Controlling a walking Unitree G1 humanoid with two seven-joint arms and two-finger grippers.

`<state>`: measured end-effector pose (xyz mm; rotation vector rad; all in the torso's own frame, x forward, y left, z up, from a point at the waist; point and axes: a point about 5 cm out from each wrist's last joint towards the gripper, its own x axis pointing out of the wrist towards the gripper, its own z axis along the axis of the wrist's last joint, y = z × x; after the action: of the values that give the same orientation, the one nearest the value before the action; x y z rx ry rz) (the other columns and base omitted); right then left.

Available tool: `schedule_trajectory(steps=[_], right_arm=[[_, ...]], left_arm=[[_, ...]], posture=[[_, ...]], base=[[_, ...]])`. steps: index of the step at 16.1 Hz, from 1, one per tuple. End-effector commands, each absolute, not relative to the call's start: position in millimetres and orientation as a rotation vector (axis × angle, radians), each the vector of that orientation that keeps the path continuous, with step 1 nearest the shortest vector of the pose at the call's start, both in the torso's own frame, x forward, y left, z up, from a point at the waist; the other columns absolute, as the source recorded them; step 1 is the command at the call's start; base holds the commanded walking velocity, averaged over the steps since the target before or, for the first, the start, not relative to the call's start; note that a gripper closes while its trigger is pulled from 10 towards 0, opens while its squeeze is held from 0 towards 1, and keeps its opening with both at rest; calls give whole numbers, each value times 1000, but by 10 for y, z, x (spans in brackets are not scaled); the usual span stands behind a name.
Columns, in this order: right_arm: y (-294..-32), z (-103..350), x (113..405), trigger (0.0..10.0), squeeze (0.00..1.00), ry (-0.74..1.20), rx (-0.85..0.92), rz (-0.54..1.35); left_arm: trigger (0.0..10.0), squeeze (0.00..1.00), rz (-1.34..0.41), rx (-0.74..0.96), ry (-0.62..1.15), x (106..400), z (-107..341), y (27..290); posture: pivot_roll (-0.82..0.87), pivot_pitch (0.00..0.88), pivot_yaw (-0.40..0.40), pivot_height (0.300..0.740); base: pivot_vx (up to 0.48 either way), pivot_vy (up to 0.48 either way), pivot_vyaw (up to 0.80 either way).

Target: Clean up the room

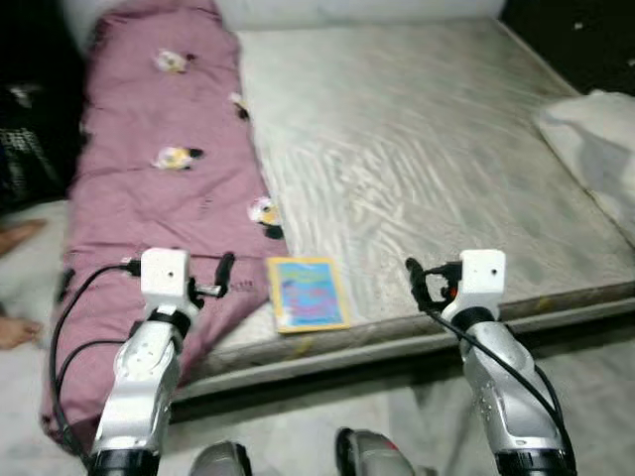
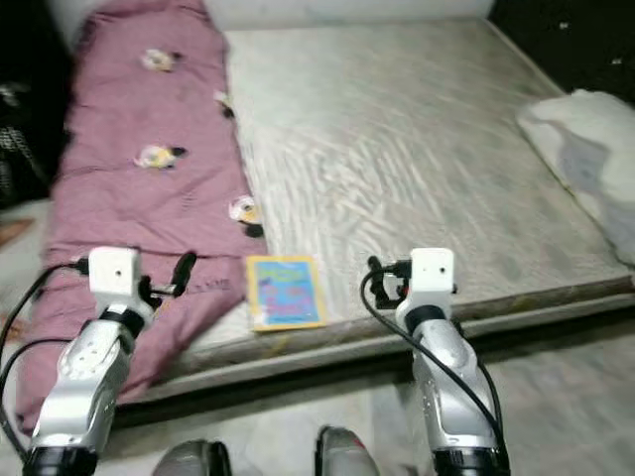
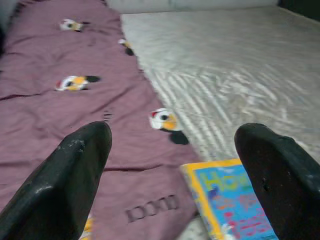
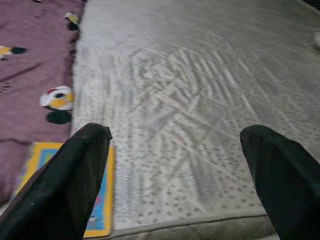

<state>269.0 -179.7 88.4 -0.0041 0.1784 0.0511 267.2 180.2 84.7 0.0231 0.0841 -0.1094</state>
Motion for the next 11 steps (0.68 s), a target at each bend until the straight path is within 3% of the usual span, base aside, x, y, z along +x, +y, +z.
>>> schedule_trajectory(steps=[1,6,11], right_arm=[[-1800,865,2688,10000,0,188,-5,46],[-1805,872,2681,10000,0,182,3,45],[-1788,881,2672,10000,0,175,13,68]], left_arm=[[10000,0,-91,33,90,2649,841,1855],[10000,0,-74,83,106,2617,817,1930],[10000,0,-91,20,106,2628,837,1940]], posture=[[-66,119,-24,740],[-59,125,-24,740],[-59,125,-26,730]], base=[[0,0,0],[0,0,0],[0,0,0]])
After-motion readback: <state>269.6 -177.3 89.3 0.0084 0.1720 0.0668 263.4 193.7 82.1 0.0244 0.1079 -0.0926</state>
